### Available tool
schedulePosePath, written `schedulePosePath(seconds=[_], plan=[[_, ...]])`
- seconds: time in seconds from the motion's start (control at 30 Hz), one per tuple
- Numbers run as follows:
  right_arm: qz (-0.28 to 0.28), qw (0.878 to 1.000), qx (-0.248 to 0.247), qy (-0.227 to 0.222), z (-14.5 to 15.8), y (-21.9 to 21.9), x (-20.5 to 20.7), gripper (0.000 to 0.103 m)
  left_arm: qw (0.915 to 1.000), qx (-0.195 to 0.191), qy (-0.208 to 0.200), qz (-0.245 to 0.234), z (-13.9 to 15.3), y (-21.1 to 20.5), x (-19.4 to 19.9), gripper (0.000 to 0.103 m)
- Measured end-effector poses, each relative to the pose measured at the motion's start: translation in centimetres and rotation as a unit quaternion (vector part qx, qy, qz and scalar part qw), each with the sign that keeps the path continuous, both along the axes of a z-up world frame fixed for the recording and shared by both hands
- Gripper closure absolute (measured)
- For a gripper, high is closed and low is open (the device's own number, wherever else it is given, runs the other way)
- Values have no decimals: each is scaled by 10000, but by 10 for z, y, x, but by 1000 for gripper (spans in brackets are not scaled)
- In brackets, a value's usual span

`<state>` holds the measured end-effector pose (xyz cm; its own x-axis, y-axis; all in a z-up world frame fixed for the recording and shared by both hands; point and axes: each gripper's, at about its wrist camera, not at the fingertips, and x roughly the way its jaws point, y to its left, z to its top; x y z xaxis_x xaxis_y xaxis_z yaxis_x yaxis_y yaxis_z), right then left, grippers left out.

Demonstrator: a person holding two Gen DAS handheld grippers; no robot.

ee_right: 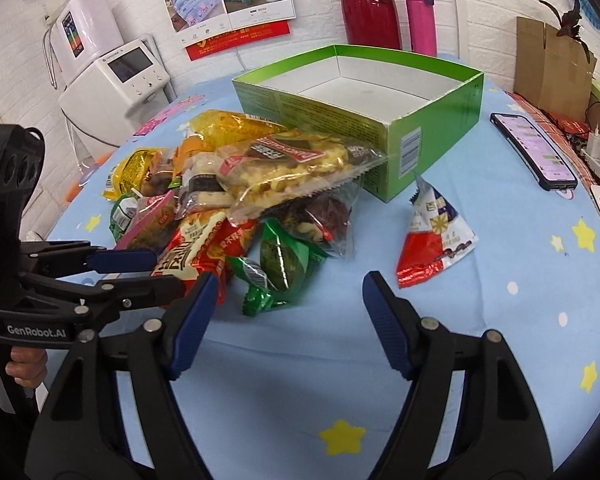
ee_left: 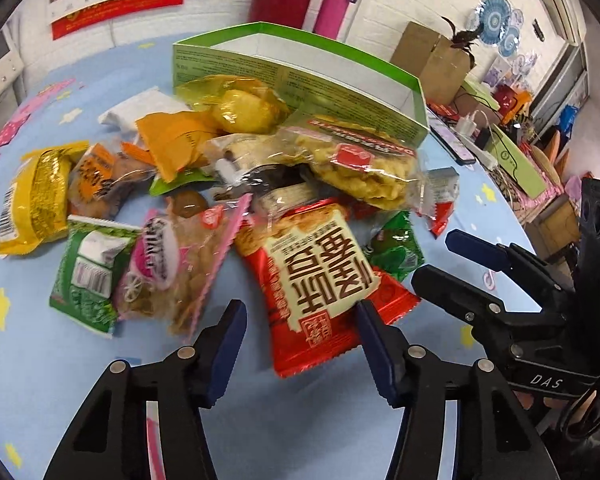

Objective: Organize snacks
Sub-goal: 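Grasp the red printed snack bag with left tool while right tool grasps a small green packet, then carry both snacks over the green box and open both tools to drop them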

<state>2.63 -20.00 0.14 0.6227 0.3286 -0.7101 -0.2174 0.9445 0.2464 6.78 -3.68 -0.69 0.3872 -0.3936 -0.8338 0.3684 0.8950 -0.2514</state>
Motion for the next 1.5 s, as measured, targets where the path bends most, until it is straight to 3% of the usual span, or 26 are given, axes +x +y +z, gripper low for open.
schedulePosePath(seconds=[0.13,0.23,0.37,0.6,0.77,0.83,0.9,0.93,1.03,1.23,1.3,1.33,1.5], plan=[[7,9999,-114,-1,-1,12,9,28,9986,-330,-21,420,9,17,-3,43],[-75,9999,-116,24,-1,11,10,28,9973,-527,-26,505,14,13,6,31],[-284,9987,-416,83,-7,1,4,28,9985,-440,105,310,5,-8,17,31],[-246,9994,-200,154,-10,-4,7,28,9986,-426,125,275,1,-11,21,29],[-188,9997,-49,167,-13,-1,18,29,9974,-526,305,396,-9,-12,32,20],[-237,9993,52,292,-17,-5,18,36,9974,-534,370,323,-14,-17,34,20],[-167,9993,82,313,-18,-7,12,39,9993,-311,175,109,-14,-25,32,20],[-132,9994,38,327,-18,-7,10,39,9996,-237,142,-13,-14,-27,29,21],[-58,9996,-21,289,-16,-5,9,39,9986,-440,232,-194,-11,-25,21,39],[10,9998,-92,179,-18,10,23,39,9971,-652,352,157,-12,-7,27,40],[-150,9996,-106,214,-19,5,21,63,9979,-566,292,106,-12,-11,25,43],[-159,9996,-13,238,-19,1,16,66,9983,-530,238,67,-10,-12,20,47],[-219,9994,185,212,-7,-18,-18,69,9984,-516,113,-224,7,-11,-9,50]])
